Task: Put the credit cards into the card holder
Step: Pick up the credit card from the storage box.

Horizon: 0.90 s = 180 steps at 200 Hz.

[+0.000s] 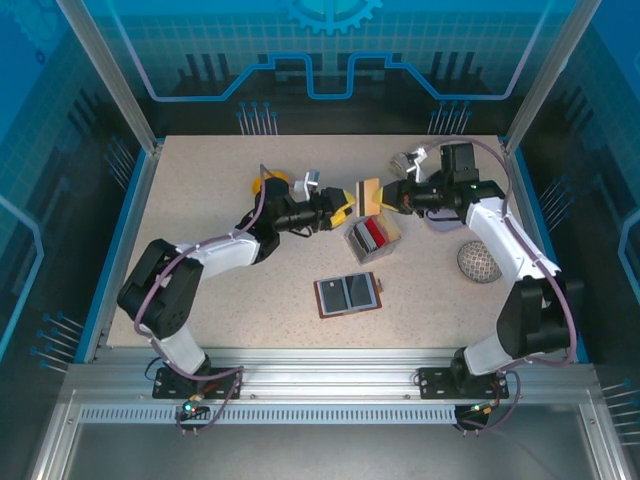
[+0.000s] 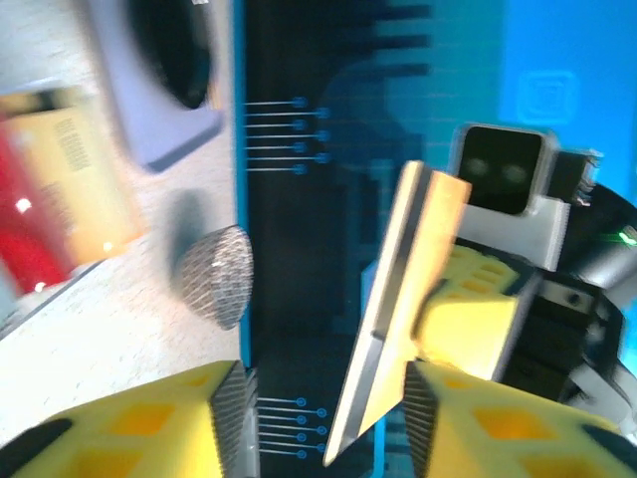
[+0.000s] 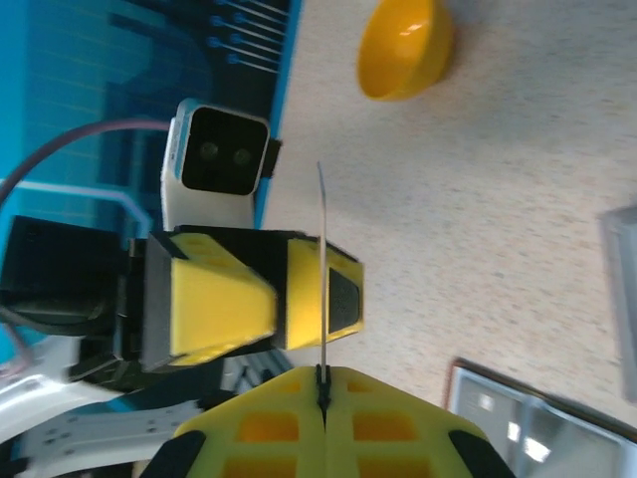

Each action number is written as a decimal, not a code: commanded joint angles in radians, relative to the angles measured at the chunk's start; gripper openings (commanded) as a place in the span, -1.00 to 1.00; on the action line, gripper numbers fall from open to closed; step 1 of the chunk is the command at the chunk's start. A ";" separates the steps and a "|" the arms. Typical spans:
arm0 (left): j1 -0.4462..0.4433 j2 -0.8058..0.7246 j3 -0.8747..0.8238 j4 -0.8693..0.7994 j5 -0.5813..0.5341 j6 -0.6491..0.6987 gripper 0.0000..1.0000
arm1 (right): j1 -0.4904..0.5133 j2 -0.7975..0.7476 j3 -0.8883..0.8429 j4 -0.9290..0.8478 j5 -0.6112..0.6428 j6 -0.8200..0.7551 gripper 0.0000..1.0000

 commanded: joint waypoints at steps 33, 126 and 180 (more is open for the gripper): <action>-0.051 -0.192 -0.062 -0.728 -0.259 0.337 0.30 | 0.230 -0.085 -0.102 -0.278 0.471 -0.192 -0.96; -0.248 -0.183 -0.199 -0.807 -0.474 0.293 0.33 | 0.389 -0.178 -0.431 -0.103 0.643 -0.129 -0.98; -0.285 -0.133 -0.196 -0.780 -0.490 0.280 0.32 | 0.384 -0.174 -0.474 -0.012 0.697 -0.093 -0.97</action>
